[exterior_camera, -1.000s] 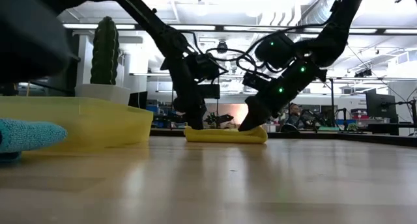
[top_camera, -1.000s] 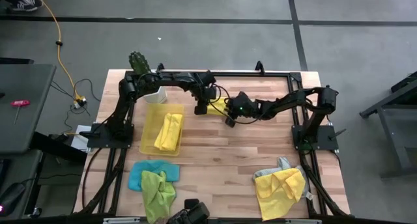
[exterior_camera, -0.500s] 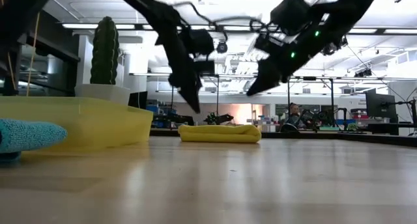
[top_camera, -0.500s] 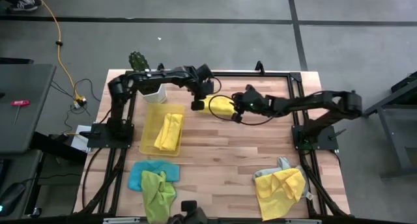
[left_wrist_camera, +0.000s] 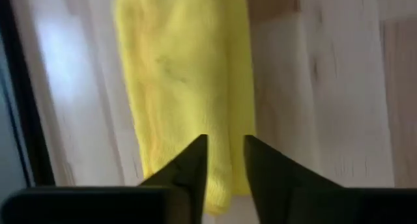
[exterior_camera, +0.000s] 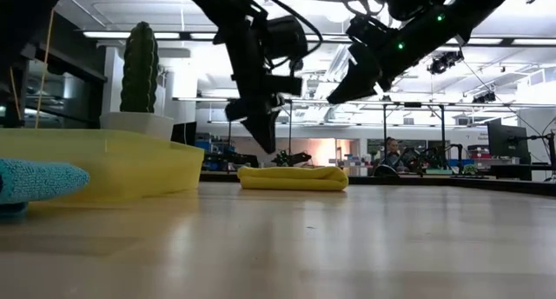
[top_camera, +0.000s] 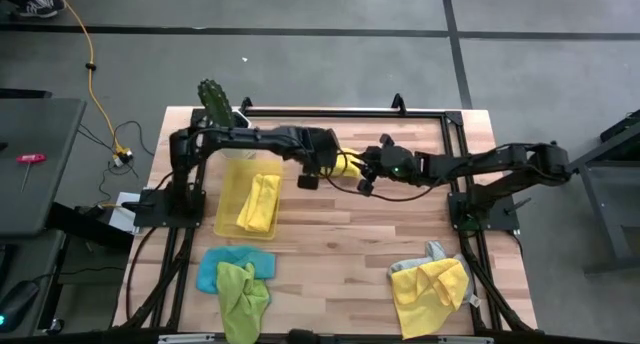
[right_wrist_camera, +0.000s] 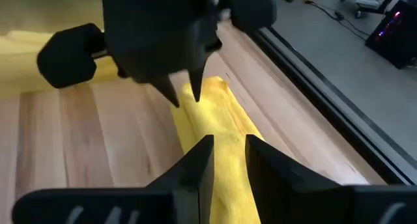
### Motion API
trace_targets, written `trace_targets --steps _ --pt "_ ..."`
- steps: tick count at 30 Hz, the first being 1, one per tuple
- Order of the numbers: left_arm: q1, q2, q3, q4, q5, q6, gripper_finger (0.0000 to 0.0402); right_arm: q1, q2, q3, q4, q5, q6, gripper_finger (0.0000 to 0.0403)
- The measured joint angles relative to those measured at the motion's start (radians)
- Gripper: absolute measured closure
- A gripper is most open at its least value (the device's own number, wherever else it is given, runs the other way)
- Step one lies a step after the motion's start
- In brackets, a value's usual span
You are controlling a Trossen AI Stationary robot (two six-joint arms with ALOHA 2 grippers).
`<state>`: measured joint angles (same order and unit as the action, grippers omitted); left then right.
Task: Fold microfiber towels
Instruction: Put the folded yellow microfiber towel into the yellow bin
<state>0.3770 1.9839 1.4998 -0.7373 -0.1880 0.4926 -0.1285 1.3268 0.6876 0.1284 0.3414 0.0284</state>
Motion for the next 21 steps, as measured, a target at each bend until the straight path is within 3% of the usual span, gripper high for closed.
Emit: trace_targets --steps 5,10,21 --pt "-0.003 0.021 0.000 -0.018 0.083 0.017 0.0233 0.012 0.000 0.000 0.010 0.000 -0.001 0.0324" --pt "0.012 0.028 0.000 0.016 0.082 0.042 0.0183 0.012 0.000 0.000 0.010 0.000 0.000 0.0324" --pt "0.060 0.090 0.002 0.027 0.127 0.031 0.0169 0.012 0.000 0.000 0.010 0.000 0.020 0.0324"
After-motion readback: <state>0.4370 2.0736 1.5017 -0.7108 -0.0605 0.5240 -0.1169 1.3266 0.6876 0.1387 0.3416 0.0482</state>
